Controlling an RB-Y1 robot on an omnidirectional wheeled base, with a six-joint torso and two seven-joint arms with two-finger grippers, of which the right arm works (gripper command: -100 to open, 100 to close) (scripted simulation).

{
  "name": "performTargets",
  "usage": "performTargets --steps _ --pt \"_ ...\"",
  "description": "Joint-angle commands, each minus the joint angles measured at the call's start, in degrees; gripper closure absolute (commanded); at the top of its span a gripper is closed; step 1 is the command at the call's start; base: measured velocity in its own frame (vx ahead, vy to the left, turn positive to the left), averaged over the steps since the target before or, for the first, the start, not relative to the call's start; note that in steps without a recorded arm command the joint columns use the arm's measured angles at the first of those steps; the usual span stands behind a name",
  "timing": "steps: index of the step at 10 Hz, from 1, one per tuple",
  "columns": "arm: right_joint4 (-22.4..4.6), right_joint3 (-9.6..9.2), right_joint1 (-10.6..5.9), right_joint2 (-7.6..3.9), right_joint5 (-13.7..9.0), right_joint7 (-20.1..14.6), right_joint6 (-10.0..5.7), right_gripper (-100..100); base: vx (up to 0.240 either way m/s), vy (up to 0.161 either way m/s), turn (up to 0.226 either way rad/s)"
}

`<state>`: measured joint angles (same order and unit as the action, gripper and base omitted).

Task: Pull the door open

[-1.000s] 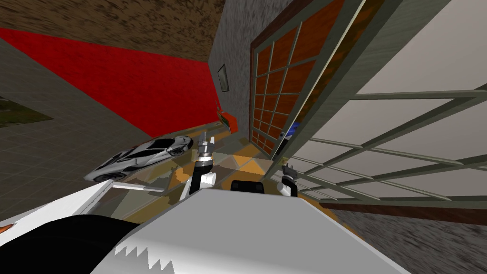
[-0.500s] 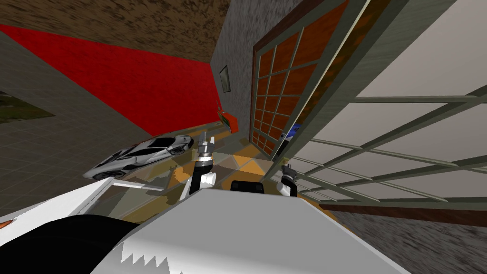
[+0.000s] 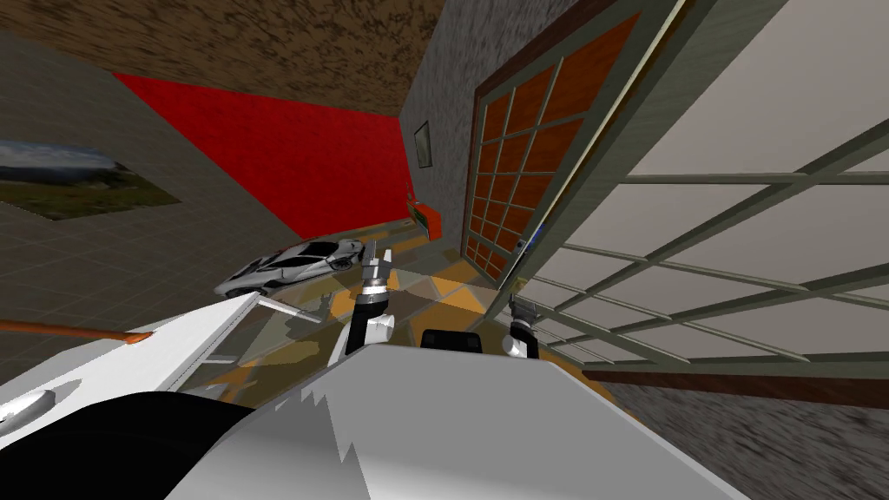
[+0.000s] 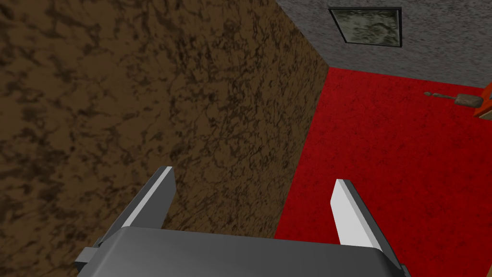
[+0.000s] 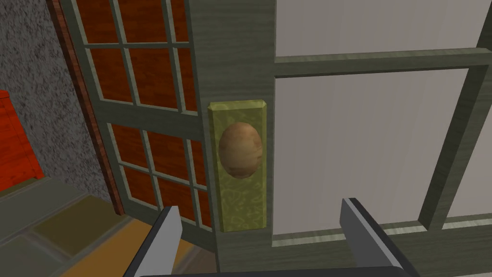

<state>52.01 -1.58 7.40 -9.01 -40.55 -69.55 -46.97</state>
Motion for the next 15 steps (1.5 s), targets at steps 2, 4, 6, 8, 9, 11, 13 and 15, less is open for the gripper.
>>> performTargets --steps 2,4,6,8,9,11,13,15 --pt "0.1 -2.43 0.41 -0.02 1.3 -1.7 -1.42 -100 -0.212 -0.028 0.127" --pt "-1.3 -1.86 0.43 -1.41 0.8 -3.3 -2.0 -100 0.014 -0.01 0.048" --pt "-2.2 -1.67 1.03 -3.28 0.6 -5.6 -2.66 -100 0.215 -0.002 0.063" --pt "-3.4 -1.41 1.83 -5.79 0.2 -8.6 -3.54 -100 0.239 -0.008 0.084" --pt "-3.9 -1.32 2.1 -6.65 0.0 -9.7 -3.84 -100 0.229 0.011 0.07" --pt "-4.4 -1.34 2.05 -7.21 0.0 -10.3 -4.0 -100 0.156 -0.015 0.033" --pt "-4.4 -1.34 2.05 -7.21 0.0 -10.3 -4.0 100 -0.027 0.001 -0.017" --pt "-4.4 -1.34 2.05 -7.21 0.0 -10.3 -4.0 100 -0.022 0.002 0.015"
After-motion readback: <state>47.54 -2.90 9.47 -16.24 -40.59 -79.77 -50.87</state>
